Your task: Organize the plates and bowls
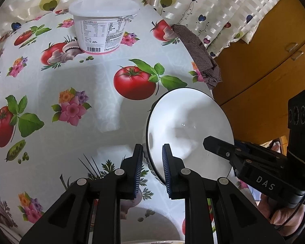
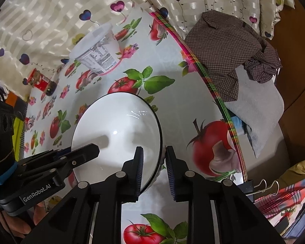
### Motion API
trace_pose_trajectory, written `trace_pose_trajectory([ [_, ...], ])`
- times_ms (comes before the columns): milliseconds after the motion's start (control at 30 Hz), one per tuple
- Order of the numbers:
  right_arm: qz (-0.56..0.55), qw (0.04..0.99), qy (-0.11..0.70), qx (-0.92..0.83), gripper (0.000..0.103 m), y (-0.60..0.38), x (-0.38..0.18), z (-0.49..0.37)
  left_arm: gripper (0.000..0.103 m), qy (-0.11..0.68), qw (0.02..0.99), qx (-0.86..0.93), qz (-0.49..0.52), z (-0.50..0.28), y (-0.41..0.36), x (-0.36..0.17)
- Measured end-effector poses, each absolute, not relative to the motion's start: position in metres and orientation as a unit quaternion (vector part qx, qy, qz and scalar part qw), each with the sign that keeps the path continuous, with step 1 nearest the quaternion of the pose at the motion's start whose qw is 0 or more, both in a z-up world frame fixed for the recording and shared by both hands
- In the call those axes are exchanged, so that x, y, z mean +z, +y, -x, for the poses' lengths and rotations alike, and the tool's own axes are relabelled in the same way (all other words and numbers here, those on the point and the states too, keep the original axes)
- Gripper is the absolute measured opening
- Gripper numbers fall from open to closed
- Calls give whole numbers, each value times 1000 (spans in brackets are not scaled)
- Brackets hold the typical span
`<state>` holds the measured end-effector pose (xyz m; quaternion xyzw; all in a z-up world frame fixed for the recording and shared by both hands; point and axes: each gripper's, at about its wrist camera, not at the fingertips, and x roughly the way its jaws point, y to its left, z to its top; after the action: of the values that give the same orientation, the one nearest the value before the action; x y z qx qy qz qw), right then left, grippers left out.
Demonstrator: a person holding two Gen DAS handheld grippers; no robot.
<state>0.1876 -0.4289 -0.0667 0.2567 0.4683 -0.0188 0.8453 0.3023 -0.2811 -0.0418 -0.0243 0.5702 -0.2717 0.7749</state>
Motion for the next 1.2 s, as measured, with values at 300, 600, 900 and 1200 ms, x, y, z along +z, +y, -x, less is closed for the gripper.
trace_pose_trajectory([
  [300, -248, 843, 476, -28, 18, -425, -68, -186, 19, 573, 773, -271, 12, -299, -284, -40],
  [600, -243, 841, 484, -17, 16, -422, -56, -185, 19, 566, 778, -274, 9, -297, -279, -25],
  [900, -233, 847, 478, -3, 16, -408, -30, -174, 19, 561, 781, -272, 11, -283, -263, -4],
  [1200, -212, 858, 468, 18, 16, -377, 3, -154, 19, 550, 794, -259, 11, -256, -235, 25],
])
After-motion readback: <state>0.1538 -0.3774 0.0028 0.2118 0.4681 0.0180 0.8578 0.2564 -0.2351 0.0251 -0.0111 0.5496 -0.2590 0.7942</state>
